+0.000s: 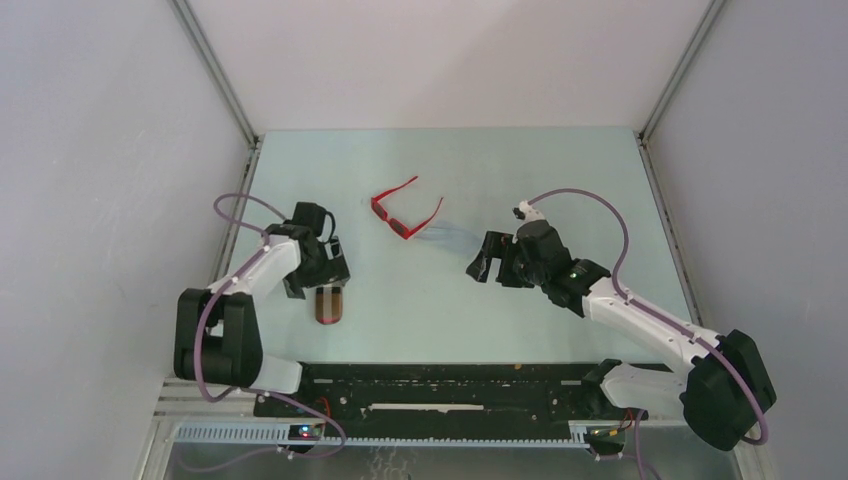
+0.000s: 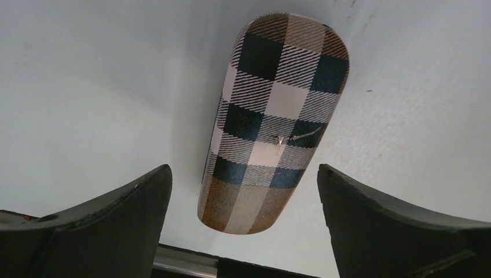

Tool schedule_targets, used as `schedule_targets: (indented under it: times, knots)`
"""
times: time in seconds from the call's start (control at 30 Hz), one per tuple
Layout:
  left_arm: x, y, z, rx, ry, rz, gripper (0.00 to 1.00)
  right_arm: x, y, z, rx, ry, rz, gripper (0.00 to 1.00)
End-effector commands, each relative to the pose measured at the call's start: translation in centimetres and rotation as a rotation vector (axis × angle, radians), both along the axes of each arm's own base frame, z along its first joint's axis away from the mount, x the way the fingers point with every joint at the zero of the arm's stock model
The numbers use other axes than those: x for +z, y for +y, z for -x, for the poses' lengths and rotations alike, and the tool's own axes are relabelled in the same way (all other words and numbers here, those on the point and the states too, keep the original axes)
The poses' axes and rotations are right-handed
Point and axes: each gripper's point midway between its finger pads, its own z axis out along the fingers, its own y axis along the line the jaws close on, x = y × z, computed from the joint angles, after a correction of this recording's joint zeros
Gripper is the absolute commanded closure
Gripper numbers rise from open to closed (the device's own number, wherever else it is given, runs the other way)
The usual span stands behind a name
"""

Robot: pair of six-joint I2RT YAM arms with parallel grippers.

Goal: Organize the sunglasses

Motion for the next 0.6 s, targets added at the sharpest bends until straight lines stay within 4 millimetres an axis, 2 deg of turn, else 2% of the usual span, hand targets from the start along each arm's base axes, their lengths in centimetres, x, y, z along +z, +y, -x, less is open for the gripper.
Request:
schedule_targets:
  times: [0.0, 0.17, 0.37, 0.47, 0.57]
  knots:
    - [-0.7, -0.4, -0.1, -0.017, 0.038, 0.009, 0.0, 0.8, 0.3, 0.0, 0.028, -0.016, -0.016, 0.0]
    - [-1.8, -1.4, -0.1, -0.009, 0.077, 0.055, 0.05, 1.4, 0.0, 0.1, 0.027, -0.038, -0.012, 0.0]
    - [-1.6, -2.8, -1.5, -0.009, 0.036, 0.074, 0.28, 1.5, -0.6, 0.2, 0.007, -0.042, 0.004, 0.0]
    - [-1.1, -4.6, -2.3, -0.048, 0.01, 0.072, 0.36, 1.3, -1.1, 0.4, -0.005, -0.042, 0.015, 0.0]
    - [-0.7, -8.1, -3.1, -0.134, -0.012, 0.088, 0.38, 0.9, -1.6, 0.6, -0.023, -0.038, 0.021, 0.0]
